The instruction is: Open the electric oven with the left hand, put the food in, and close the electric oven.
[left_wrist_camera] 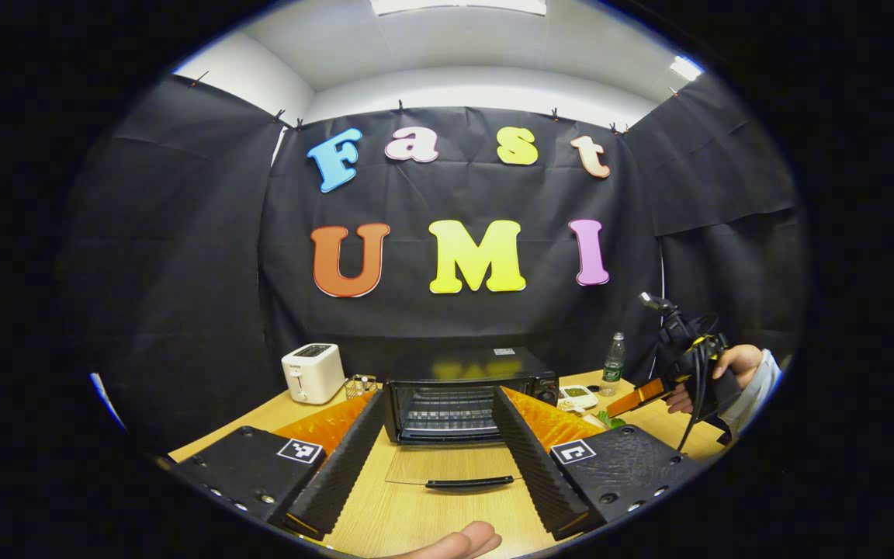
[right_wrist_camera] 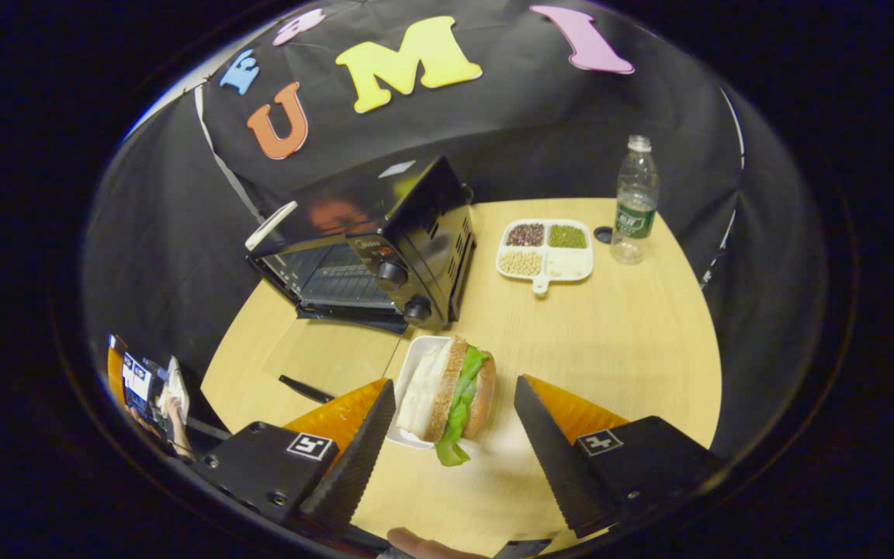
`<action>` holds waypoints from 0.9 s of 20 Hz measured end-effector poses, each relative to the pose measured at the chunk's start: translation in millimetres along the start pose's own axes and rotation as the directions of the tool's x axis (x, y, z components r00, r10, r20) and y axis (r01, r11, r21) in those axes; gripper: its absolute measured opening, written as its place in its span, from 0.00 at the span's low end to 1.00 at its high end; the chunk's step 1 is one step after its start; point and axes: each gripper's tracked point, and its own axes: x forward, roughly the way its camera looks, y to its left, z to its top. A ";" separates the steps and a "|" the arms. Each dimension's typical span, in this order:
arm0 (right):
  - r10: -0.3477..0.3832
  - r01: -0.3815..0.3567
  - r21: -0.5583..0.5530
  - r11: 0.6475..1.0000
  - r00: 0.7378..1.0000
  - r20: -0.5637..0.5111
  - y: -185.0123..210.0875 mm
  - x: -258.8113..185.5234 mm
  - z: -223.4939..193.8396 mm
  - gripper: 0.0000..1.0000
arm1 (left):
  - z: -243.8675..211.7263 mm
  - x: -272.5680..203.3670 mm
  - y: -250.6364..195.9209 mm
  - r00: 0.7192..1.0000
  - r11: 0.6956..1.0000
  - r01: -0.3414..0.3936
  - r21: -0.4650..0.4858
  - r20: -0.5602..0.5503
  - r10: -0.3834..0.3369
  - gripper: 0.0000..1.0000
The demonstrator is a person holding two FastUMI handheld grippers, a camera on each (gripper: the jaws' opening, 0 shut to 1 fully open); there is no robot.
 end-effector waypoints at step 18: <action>0.165 -0.101 0.206 0.973 0.932 -0.322 8.9 43.3 -29.3 0.58 | -15.9 -10.0 20.6 0.997 0.998 -0.058 -0.013 -0.058 0.057 0.93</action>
